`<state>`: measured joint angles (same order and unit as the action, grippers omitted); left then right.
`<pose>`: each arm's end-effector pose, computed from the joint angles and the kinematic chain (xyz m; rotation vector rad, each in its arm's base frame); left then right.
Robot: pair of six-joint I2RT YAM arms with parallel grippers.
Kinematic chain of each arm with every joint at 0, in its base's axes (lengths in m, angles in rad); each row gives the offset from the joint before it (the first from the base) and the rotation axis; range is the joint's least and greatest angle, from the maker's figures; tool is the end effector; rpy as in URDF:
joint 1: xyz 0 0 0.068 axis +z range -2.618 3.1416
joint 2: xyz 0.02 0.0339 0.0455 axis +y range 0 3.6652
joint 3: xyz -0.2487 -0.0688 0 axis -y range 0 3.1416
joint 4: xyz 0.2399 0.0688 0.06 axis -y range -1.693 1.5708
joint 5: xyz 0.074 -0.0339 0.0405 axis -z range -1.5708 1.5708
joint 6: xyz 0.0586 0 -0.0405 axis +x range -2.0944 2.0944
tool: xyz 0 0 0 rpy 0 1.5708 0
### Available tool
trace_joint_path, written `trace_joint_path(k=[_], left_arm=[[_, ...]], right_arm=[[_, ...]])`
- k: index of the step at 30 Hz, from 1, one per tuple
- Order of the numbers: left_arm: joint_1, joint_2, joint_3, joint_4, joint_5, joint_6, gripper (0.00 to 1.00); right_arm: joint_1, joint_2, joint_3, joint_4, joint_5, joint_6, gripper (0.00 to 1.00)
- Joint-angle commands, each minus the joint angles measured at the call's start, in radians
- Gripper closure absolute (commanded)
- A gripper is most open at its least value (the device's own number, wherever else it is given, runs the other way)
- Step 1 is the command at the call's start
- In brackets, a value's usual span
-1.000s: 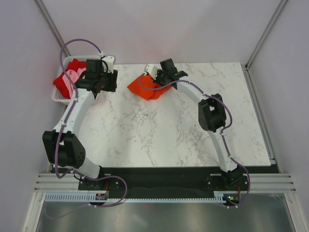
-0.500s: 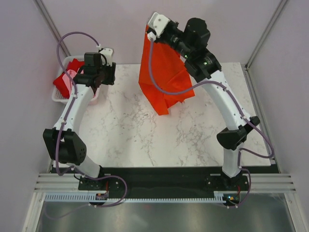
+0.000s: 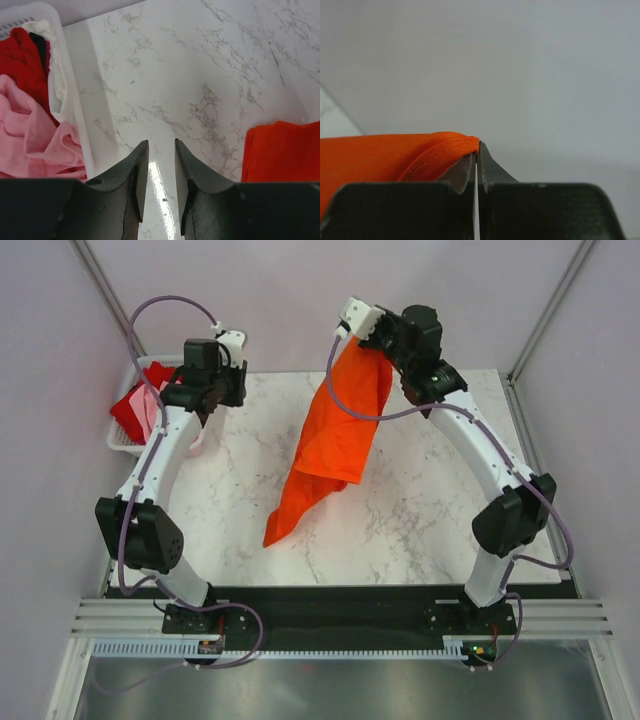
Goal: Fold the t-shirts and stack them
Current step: Flatten the tshirt out
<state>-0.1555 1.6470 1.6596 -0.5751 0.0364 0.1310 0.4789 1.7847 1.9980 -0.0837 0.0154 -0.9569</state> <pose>0.3852 -0.0625 0.3538 0.3257 2.1083 -0.0532 0.3785 0.1955 0.4831 -0.9466 1.1032 -0.4027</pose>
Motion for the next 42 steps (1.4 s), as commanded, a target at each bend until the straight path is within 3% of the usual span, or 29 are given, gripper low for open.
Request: trace_joint_path(k=[1,6,12,23,29,38,42], left_arm=[[-0.022,0.002,0.011,-0.009,0.081,0.012,0.66],[-0.105,-0.021,-0.099,-0.122,0.275,0.091,0.7],[-0.211,-0.001,-0.283,-0.244,0.313,0.288,0.64],[-0.214,0.079,-0.48,-0.276,0.232,0.392,0.57],[-0.214,0.096,-0.492,-0.243,0.215,0.377,0.55],[-0.214,0.117,-0.512,-0.155,0.143,0.366,0.56],[-0.214,0.125,-0.528,-0.109,0.08,0.361,0.62]], right_arm=[[-0.098,0.064,-0.122,-0.142,0.115,0.049,1.0],[-0.178,0.116,-0.391,-0.173,0.15,0.043,1.0],[-0.235,0.168,-0.475,-0.179,0.156,0.096,1.0],[-0.238,0.196,-0.499,-0.2,0.163,0.124,1.0],[-0.238,0.212,-0.486,-0.211,0.146,0.139,1.0],[-0.24,0.203,-0.479,-0.218,0.143,0.158,1.0],[-0.24,0.197,-0.485,-0.22,0.143,0.158,1.0]])
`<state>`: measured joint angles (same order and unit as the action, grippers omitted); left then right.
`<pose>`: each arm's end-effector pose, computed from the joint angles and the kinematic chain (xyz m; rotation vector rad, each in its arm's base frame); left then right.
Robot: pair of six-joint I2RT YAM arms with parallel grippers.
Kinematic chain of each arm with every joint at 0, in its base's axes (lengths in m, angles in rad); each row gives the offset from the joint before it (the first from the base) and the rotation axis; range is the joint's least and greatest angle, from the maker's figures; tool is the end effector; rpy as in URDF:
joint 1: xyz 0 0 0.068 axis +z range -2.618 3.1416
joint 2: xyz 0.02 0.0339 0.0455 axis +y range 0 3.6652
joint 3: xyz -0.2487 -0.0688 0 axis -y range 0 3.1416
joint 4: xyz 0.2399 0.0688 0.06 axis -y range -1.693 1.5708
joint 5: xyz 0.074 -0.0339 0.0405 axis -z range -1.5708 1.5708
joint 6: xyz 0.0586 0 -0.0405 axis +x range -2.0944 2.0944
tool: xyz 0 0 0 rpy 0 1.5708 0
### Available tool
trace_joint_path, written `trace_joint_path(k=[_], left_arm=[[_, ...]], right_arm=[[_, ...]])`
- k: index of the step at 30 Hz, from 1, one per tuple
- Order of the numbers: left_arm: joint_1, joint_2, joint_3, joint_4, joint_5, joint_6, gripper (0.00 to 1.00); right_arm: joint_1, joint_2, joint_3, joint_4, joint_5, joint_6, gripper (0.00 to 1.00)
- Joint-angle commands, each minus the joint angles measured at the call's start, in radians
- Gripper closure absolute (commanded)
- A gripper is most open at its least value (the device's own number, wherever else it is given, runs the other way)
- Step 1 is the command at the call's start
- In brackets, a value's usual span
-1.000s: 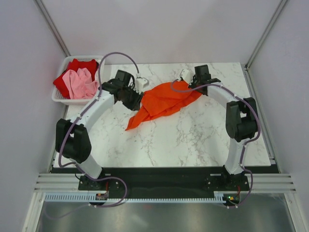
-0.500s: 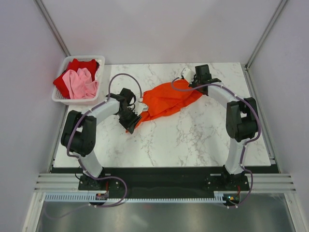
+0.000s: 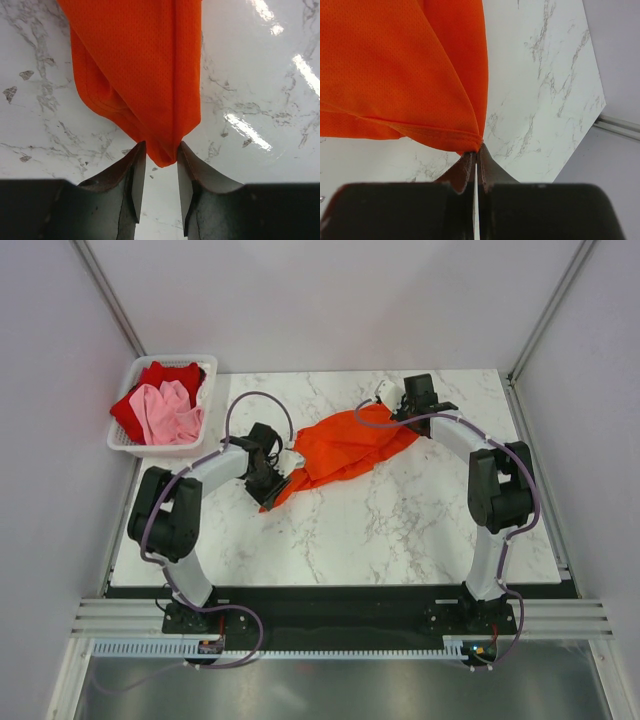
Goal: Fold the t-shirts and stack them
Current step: Flatten the tshirt out
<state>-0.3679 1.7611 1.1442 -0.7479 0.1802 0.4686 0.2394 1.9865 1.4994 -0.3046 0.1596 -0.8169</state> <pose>0.2989 -0.1265 0.1390 1.2097 2.6545 -0.2480 0.4424 0.0984 0.1879 -1.1404 2.1109 -0.4641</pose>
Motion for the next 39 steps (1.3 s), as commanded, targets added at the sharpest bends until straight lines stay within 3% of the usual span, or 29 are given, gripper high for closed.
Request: trace_joint_path(k=[1,8,14,15,16,17,18,19,20,21,25,29,33,39], left_arm=[[-0.002,0.014,-0.015,0.068,-0.068,0.028,0.62],[-0.002,-0.002,-0.031,0.071,-0.062,0.028,0.75],[0.0,-0.064,-0.064,0.071,-0.068,0.03,0.98],[0.0,-0.072,-0.066,0.071,-0.068,0.027,0.98],[0.0,-0.078,-0.067,0.073,-0.071,0.027,0.98],[0.003,-0.086,-0.067,0.071,-0.074,0.027,0.98],[0.007,-0.095,-0.066,0.073,-0.087,0.027,0.98],[0.014,-0.1,-0.06,0.074,-0.093,0.025,0.98],[0.024,-0.101,-0.057,0.076,-0.096,0.025,0.98],[0.03,-0.104,-0.051,0.076,-0.097,0.022,0.98],[0.037,-0.091,-0.02,0.074,-0.102,0.018,0.98],[0.044,-0.065,0.0,0.073,-0.079,-0.007,0.98],[0.058,-0.057,0.009,0.053,-0.003,-0.031,0.98],[0.072,-0.009,0.069,-0.031,0.122,-0.067,0.98]], right_arm=[[0.0,-0.003,0.013,0.001,-0.003,0.018,1.0],[0.0,-0.005,0.016,0.001,-0.003,0.018,1.0],[0.001,-0.008,0.022,-0.002,-0.009,0.018,1.0],[0.001,-0.008,0.025,-0.002,-0.009,0.022,0.98],[0.003,-0.018,0.038,-0.005,-0.006,0.027,0.91],[0.008,-0.028,0.047,-0.013,-0.003,0.033,0.68],[0.014,-0.038,0.057,-0.011,0.003,0.045,0.59],[0.015,-0.066,0.08,-0.014,-0.008,0.048,0.39],[0.021,-0.081,0.093,-0.021,-0.023,0.05,0.11],[0.026,-0.1,0.104,-0.024,-0.047,0.05,0.08],[0.069,-0.184,0.131,-0.097,-0.283,0.025,0.11],[0.194,-0.215,0.065,-0.117,-0.46,0.036,0.25],[0.276,-0.203,-0.01,-0.058,-0.515,0.076,0.4],[0.363,-0.121,-0.03,0.002,-0.503,0.01,0.51]])
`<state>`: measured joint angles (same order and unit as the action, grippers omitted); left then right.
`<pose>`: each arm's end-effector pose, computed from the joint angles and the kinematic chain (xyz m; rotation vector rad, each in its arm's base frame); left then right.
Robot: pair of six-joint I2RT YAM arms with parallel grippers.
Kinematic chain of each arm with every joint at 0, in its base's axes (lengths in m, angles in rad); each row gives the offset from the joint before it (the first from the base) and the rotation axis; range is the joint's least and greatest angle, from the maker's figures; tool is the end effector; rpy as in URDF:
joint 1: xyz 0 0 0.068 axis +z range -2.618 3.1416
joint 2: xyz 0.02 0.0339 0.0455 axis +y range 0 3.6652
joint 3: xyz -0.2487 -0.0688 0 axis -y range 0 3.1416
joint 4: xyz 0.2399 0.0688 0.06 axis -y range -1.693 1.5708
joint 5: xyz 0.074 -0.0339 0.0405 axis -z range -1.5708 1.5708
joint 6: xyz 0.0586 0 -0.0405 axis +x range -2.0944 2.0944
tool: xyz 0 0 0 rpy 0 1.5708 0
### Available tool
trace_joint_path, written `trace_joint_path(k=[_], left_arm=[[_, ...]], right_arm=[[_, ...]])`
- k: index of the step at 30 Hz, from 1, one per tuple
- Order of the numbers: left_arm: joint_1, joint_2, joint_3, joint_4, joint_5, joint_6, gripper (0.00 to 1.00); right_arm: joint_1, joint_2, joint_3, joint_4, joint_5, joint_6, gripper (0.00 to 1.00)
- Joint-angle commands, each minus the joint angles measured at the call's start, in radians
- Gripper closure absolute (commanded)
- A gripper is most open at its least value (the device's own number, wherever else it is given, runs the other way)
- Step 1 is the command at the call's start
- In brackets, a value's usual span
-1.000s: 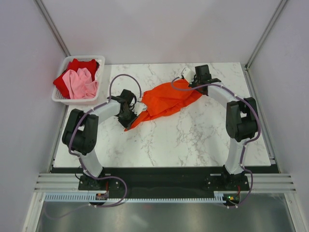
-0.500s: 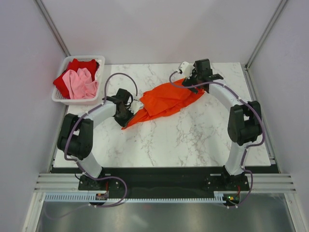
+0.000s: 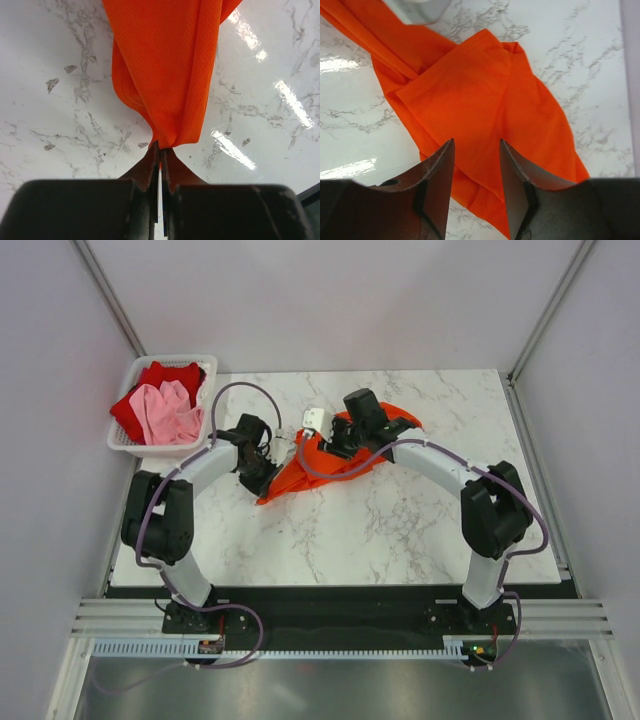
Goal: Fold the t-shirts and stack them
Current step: Flatten the tshirt out
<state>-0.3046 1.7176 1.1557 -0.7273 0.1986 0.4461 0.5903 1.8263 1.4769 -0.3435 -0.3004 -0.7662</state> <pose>0.3093 -0.1094 0.1562 1.0771 2.6243 -0.2535 0.3466 0.2531 0.2454 -1.5243 1.6389 0.2445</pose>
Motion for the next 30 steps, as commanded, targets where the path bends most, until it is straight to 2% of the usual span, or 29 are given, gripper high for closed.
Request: trace_joint_path(k=[1,16,30], left_arm=[[0.012,0.042,0.079,-0.064,0.117,-0.049,0.98],[0.062,0.102,0.145,-0.095,0.17,-0.095,0.98],[0.068,0.112,0.156,-0.096,0.159,-0.102,0.98]], right_arm=[[0.022,0.045,-0.009,0.04,-0.043,-0.053,0.52],[0.114,0.133,-0.029,0.046,-0.098,-0.145,0.48],[0.141,0.212,-0.003,0.052,-0.045,-0.191,0.46]])
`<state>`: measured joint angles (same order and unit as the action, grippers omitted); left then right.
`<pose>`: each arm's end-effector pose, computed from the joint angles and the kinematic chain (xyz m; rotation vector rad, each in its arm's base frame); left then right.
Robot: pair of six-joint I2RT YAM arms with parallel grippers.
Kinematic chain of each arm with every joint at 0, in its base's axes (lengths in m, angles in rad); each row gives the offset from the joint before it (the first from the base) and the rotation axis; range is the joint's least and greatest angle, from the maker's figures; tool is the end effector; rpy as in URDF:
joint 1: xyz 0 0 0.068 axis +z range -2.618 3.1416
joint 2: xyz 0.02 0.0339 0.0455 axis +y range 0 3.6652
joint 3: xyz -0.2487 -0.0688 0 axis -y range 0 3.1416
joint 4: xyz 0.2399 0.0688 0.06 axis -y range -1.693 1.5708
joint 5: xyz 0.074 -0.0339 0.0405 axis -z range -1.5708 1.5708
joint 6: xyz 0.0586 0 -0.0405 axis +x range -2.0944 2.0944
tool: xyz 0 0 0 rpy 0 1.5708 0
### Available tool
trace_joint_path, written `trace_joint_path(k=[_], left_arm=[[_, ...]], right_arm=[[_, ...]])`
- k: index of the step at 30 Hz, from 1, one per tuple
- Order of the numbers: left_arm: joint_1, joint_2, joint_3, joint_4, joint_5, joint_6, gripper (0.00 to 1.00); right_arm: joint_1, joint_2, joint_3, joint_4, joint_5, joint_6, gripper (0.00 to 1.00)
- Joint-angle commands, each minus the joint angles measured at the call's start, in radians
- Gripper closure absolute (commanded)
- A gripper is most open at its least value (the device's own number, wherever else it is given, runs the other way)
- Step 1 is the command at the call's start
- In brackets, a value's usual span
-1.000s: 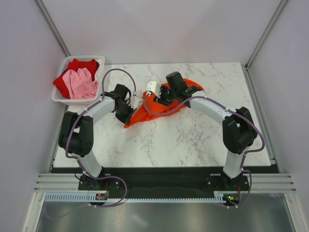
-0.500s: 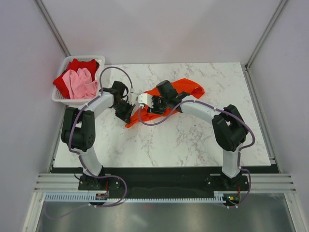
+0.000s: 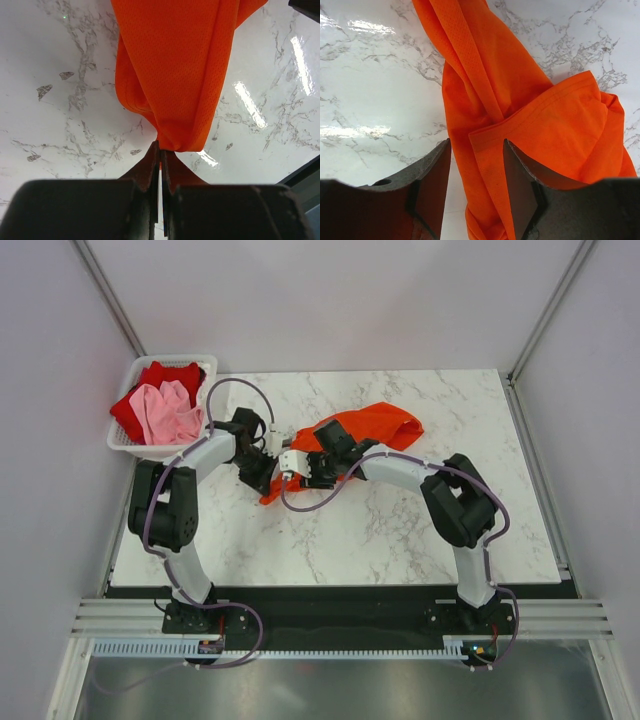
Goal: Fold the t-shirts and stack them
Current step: Flatten the tshirt out
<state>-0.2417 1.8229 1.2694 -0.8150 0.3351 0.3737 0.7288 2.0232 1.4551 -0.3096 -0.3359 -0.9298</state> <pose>0.3290 -0.1010 0.1526 0.9202 2.7322 -0.4672 0.3197 0.3113 0.1592 -1.8717 1.5146 0.3183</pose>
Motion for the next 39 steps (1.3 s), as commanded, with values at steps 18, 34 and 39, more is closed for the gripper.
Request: trace_joint_path(k=[18,34,39], left_arm=[[0.005,0.018,0.041,-0.009,0.024,-0.033,0.98],[0.008,0.036,0.058,-0.009,0.025,-0.035,0.98],[0.008,0.041,0.056,-0.007,0.028,-0.035,0.98]], right_arm=[[0.003,0.048,0.053,0.089,0.043,0.039,0.5],[0.003,0.042,0.06,0.078,0.031,0.059,0.5],[0.001,0.035,0.067,0.072,0.025,0.066,0.48]])
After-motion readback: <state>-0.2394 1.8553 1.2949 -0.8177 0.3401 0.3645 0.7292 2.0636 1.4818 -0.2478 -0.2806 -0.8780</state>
